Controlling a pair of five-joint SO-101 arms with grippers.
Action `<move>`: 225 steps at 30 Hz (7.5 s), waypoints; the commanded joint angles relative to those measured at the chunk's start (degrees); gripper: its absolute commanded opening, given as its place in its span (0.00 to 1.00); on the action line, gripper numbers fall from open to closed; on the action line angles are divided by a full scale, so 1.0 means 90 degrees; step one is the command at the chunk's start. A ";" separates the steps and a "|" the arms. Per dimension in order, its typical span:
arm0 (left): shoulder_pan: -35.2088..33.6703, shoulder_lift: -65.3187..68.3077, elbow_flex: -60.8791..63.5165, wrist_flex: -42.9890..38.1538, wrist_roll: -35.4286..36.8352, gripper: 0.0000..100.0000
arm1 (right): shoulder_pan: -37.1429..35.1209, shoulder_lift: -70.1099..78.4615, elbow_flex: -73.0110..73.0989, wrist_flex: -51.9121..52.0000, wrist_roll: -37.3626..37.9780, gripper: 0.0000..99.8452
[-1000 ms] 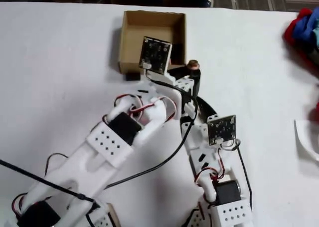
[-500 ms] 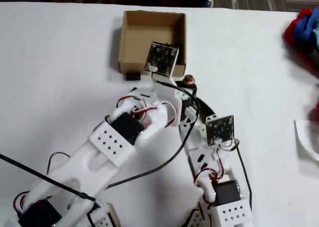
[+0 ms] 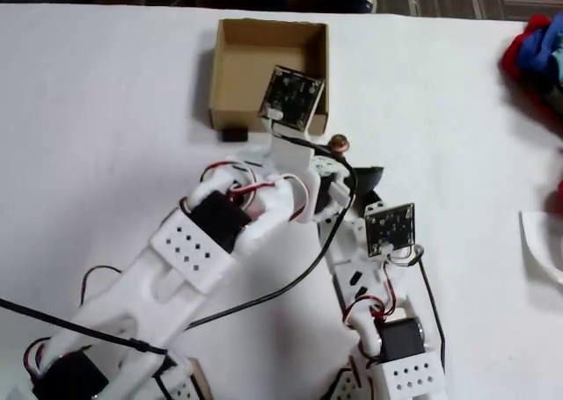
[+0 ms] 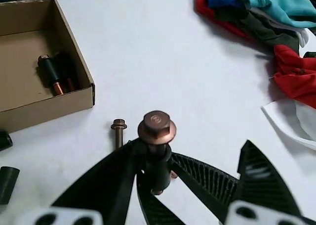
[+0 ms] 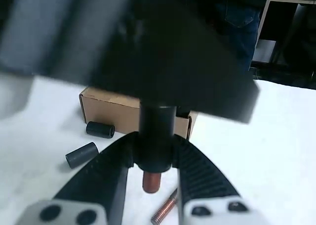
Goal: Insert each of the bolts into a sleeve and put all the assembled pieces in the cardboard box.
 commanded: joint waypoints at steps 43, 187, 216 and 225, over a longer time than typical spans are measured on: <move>-0.3497 -0.0078 -0.0562 0.2471 -0.0742 0.31 | 0.0650 0.0669 -0.1133 -0.0190 -0.0322 0.02; -0.6896 -0.0068 0.0757 0.3214 -0.3507 0.31 | -0.0024 1.9805 -2.0689 0.3473 -0.0459 0.02; -0.6906 -0.0078 0.0728 0.3214 -0.3507 0.31 | -0.1411 1.7226 -2.1324 0.8679 0.0703 0.18; -0.8117 -0.0078 0.0708 0.3214 -0.3507 0.31 | -0.1861 1.7509 -2.0679 0.8679 0.1094 0.17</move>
